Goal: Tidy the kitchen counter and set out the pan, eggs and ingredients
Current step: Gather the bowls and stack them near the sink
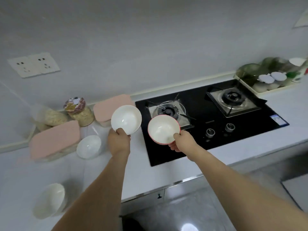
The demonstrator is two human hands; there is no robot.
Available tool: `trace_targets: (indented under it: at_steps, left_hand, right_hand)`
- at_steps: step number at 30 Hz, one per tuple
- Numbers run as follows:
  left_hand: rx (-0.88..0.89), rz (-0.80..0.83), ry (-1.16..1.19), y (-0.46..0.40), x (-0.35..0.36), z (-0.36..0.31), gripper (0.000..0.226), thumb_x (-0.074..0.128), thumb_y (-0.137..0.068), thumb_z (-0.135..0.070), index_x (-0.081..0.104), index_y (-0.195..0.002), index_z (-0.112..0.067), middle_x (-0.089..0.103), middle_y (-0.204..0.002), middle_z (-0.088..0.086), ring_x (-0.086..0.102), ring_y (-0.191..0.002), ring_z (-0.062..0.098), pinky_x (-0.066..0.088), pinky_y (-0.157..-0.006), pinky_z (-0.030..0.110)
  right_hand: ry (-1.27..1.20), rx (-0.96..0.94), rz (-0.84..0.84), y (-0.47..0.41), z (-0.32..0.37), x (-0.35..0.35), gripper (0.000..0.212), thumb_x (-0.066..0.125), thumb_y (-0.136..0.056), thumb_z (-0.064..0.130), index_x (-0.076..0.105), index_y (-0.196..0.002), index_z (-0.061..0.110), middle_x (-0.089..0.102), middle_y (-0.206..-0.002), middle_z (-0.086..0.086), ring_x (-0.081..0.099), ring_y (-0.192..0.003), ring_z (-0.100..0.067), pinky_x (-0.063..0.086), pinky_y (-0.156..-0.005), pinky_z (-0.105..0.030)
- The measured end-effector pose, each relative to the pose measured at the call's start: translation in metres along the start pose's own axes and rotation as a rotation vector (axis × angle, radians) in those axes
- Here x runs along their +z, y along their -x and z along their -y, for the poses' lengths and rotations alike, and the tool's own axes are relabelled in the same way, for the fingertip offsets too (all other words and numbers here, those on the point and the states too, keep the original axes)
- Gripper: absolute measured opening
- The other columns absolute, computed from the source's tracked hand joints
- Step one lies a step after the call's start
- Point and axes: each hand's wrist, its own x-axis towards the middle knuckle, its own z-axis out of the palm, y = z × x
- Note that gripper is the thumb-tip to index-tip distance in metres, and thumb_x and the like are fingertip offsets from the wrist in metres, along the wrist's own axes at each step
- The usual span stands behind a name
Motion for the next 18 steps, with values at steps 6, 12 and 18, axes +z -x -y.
trace_targets:
  at_steps: [6,12,18]
  left_hand:
    - [0.067,0.197,-0.068,0.095,0.094,-0.005,0.021,0.033,-0.092,-0.017,0.051,-0.1,-0.01,0.069,-0.087,0.018,0.06,-0.06,0.022,0.047,-0.057,0.028]
    - [0.166,0.417,-0.119,0.188,0.18,-0.013,0.035,0.033,-0.093,-0.018,0.052,-0.119,-0.004,0.068,-0.097,0.018,0.064,-0.059,0.016,0.045,-0.052,0.025]
    - [0.244,0.573,-0.217,0.249,0.252,-0.026,0.023,0.034,-0.091,-0.018,0.052,-0.102,-0.009,0.069,-0.094,0.018,0.063,-0.055,0.016,0.045,-0.05,0.024]
  right_hand:
    - [-0.081,0.052,-0.161,0.03,-0.066,-0.117,0.025,0.034,-0.092,0.01,0.049,-0.111,0.005,0.066,-0.077,-0.013,0.059,-0.066,-0.022,0.047,-0.065,-0.032]
    - [-0.169,0.126,-0.375,0.07,-0.124,-0.227,0.025,0.034,-0.09,0.01,0.05,-0.109,0.005,0.065,-0.076,-0.014,0.058,-0.064,-0.022,0.048,-0.063,-0.032]
    - [-0.315,0.18,-0.529,0.09,-0.166,-0.294,0.027,0.032,-0.089,0.009,0.049,-0.109,0.008,0.061,-0.069,-0.012,0.053,-0.063,-0.024,0.042,-0.06,-0.03]
